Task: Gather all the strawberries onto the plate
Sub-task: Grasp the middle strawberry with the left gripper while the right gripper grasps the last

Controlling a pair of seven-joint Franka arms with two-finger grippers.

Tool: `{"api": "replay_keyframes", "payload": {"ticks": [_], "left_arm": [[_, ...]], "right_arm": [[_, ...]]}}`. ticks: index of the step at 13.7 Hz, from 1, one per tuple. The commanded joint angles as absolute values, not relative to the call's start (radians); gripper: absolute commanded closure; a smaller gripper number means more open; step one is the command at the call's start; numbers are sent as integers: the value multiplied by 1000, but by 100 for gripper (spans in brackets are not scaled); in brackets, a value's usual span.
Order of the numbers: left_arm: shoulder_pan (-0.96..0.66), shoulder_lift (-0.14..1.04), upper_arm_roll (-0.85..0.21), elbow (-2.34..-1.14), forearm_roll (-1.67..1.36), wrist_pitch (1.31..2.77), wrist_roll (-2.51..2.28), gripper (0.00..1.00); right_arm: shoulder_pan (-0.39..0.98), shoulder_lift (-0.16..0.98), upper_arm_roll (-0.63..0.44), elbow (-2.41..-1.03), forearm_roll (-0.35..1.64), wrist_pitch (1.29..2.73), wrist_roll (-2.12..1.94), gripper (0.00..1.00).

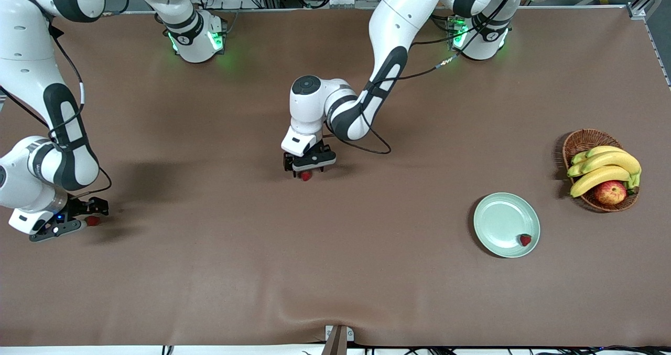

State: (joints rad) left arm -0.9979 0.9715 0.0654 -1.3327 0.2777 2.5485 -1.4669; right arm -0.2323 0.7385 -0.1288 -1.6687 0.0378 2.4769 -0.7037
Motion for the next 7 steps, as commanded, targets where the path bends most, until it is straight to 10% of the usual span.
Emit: {"api": "replay_keyframes", "payload": {"ticks": [1,7], "left_arm": [[-1012,999,81,-1302,299,2556,-1468,100],[-1005,980,90,-1304,298,2553,-1479,100]], "right_arm": [[-261,762,-101,-1643,26,2508,-750,13],[-253,773,-97,-1626,15,2507,-753,47]]}}
